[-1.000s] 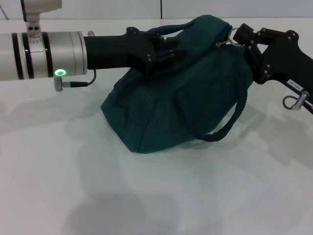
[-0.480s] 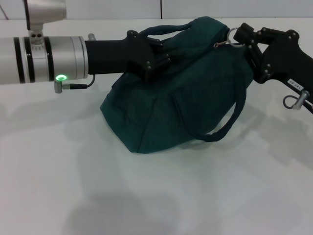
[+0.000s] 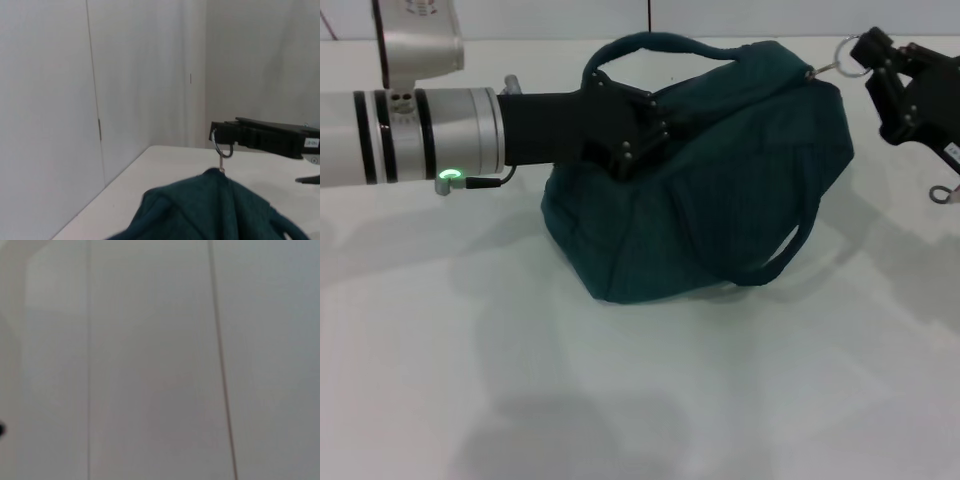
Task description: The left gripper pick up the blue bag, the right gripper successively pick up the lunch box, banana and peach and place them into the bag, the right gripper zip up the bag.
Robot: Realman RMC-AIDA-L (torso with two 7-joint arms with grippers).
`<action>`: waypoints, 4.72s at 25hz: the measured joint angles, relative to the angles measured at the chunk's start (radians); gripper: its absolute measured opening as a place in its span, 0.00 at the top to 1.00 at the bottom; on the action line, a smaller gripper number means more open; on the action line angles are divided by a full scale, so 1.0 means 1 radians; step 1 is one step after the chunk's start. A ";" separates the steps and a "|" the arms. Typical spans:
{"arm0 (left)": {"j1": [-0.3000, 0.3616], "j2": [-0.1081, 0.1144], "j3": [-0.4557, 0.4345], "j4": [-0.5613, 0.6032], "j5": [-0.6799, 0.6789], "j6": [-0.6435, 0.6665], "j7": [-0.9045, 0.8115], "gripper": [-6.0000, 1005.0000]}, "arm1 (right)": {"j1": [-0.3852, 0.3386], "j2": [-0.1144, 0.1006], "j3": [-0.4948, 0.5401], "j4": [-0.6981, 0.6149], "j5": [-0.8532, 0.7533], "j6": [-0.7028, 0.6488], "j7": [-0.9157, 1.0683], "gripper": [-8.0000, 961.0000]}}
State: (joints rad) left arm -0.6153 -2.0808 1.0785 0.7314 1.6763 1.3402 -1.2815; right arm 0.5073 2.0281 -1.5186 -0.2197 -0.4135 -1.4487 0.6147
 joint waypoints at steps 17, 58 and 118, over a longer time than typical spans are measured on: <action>0.013 -0.001 -0.020 -0.009 -0.016 -0.105 0.061 0.92 | 0.000 -0.001 0.000 0.017 0.034 0.068 0.058 0.93; 0.027 -0.007 -0.026 -0.022 -0.086 -0.049 0.125 0.94 | 0.025 0.000 -0.195 -0.087 0.012 0.331 0.030 0.51; 0.081 -0.011 0.007 -0.110 -0.350 -0.050 0.218 0.91 | -0.049 -0.006 -0.182 -0.074 0.184 0.314 0.100 0.84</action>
State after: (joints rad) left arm -0.5348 -2.0917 1.0853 0.6214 1.3265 1.2901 -1.0640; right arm 0.4580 2.0218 -1.7006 -0.2938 -0.2295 -1.1345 0.7144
